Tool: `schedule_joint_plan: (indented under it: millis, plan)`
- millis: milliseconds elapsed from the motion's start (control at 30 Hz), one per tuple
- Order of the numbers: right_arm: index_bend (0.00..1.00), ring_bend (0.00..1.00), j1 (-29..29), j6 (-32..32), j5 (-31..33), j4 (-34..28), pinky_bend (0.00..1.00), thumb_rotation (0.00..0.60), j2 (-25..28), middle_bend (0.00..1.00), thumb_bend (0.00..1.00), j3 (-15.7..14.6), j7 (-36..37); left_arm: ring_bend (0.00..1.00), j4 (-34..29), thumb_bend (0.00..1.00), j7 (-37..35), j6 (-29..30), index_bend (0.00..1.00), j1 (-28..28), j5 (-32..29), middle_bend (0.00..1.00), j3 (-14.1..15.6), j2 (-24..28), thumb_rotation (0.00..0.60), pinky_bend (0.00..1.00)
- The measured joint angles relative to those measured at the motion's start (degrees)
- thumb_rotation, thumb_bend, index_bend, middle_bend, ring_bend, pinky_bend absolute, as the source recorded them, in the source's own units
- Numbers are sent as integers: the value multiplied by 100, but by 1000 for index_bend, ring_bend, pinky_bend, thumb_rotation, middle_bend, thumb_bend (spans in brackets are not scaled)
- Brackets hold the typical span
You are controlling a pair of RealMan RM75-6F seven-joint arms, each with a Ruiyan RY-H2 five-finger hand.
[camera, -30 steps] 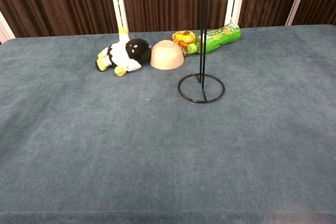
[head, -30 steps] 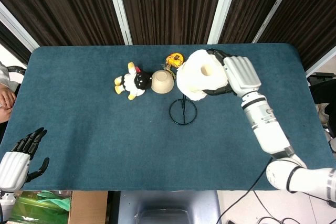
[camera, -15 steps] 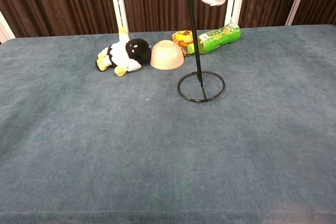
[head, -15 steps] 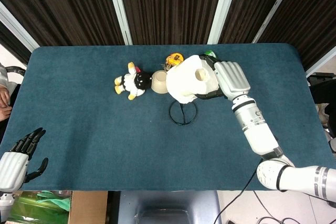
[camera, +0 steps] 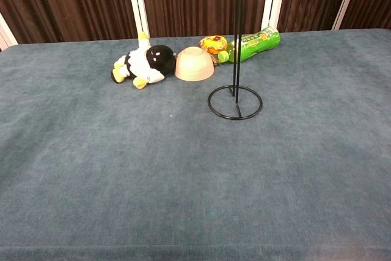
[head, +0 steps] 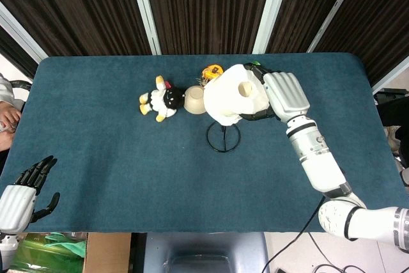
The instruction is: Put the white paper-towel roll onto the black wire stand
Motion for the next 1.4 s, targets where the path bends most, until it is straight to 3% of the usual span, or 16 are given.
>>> schedule_joint_plan:
  millis: [167, 233, 300, 367, 433, 567, 800, 1033, 1133, 1233, 1400]
  plan:
    - [786, 700, 253, 116, 476, 24, 510, 600, -113, 709, 236, -79, -488, 141, -9, 436, 35, -34, 0, -14, 19, 73, 17, -12, 600, 261]
    - [728, 684, 350, 170, 642, 36, 506, 600, -161, 698, 236, -116, -682, 140, -14, 437, 27, -31, 0, -13, 10, 73, 13, -8, 600, 261]
    - [558, 619, 443, 198, 869, 26, 470, 600, -189, 627, 236, -144, -829, 140, -22, 436, 20, -16, 0, -10, 10, 73, 10, -4, 600, 261]
    - [189, 404, 524, 165, 1140, -10, 351, 600, -184, 385, 236, -162, -923, 141, -28, 435, 15, -1, 0, -8, 23, 73, 10, -4, 600, 261]
    - [16, 218, 599, 89, 1382, -49, 249, 600, -155, 200, 222, -174, -994, 141, -32, 436, 19, -9, 0, -14, 35, 73, 14, -9, 600, 261]
    - [0, 88, 631, 5, 1485, -95, 159, 600, -92, 83, 173, -186, -983, 140, -50, 437, 27, 25, 0, -10, 72, 73, 21, -9, 600, 261]
    - [0, 20, 317, 54, 719, -173, 106, 600, 195, 6, 161, -396, -875, 141, -60, 436, 34, 25, 0, -17, 75, 73, 13, -14, 600, 261]
    - [0, 0, -127, 146, -135, -349, 69, 600, 467, 0, 160, -591, -621, 140, -44, 435, 113, 47, 0, -19, 133, 73, 34, -50, 600, 261]
    - [0, 0, -539, 419, -946, -500, 8, 600, 508, 0, 160, -847, -520, 108, -28, 436, 137, 103, 0, -11, 153, 54, 19, -71, 600, 256]
    - [0, 0, -1206, 915, -2109, -518, 0, 600, 431, 0, 161, -1346, -458, 41, 24, 437, 177, 211, 0, 0, 210, 15, -5, -119, 600, 227]
    - [0, 0, -2970, 2565, -4163, 226, 0, 600, -288, 0, 161, -2257, -153, 15, 187, 436, 195, 324, 0, -10, 330, 6, -29, -243, 600, 138]
